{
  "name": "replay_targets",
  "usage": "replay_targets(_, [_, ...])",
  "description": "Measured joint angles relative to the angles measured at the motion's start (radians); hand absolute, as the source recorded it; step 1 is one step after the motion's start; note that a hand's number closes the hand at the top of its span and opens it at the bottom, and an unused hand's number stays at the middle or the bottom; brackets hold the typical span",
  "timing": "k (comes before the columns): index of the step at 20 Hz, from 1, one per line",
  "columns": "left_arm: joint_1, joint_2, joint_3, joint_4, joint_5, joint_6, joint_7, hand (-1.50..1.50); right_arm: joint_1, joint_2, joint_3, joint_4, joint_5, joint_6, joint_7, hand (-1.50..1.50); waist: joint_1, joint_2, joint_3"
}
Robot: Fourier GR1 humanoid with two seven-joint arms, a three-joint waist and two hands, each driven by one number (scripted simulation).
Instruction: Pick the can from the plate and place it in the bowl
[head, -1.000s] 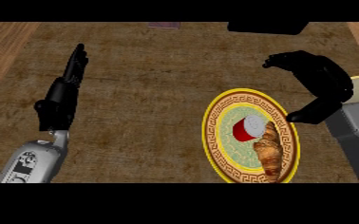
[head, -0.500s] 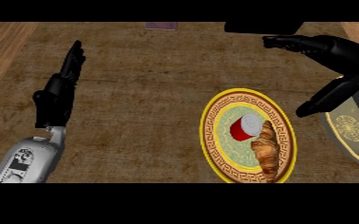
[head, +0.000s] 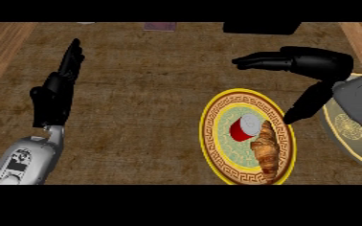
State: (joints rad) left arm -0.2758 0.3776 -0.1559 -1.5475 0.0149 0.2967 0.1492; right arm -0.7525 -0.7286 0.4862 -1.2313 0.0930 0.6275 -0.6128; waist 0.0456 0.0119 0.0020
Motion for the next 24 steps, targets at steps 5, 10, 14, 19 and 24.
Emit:
replay_targets(5, [0.012, 0.016, 0.022, 0.004, 0.002, -0.015, -0.005, 0.0, -0.027, 0.004, 0.113, -0.015, 0.079, -0.032, -0.031, -1.5, -0.009, -0.003, -0.001])
replay_targets(10, [0.007, 0.006, 0.024, -0.004, -0.011, -0.011, 0.018, 0.0, -0.05, 0.015, 0.213, -0.015, 0.166, -0.066, -0.039, -1.5, -0.019, -0.006, -0.002])
replay_targets(14, [0.002, 0.001, 0.037, 0.007, -0.018, -0.019, 0.021, 0.0, -0.055, 0.051, 0.277, 0.022, 0.261, -0.103, -0.035, -1.5, -0.027, -0.007, -0.002])
replay_targets(19, [0.035, -0.012, 0.051, 0.0, -0.029, -0.027, -0.002, 0.0, -0.048, 0.112, 0.309, 0.105, 0.35, -0.14, -0.053, -1.5, -0.03, -0.009, -0.002])
replay_targets(24, [0.044, -0.031, 0.052, -0.017, -0.053, -0.026, 0.009, 0.0, -0.04, 0.178, 0.318, 0.174, 0.411, -0.16, -0.072, -1.5, -0.032, -0.009, -0.002])
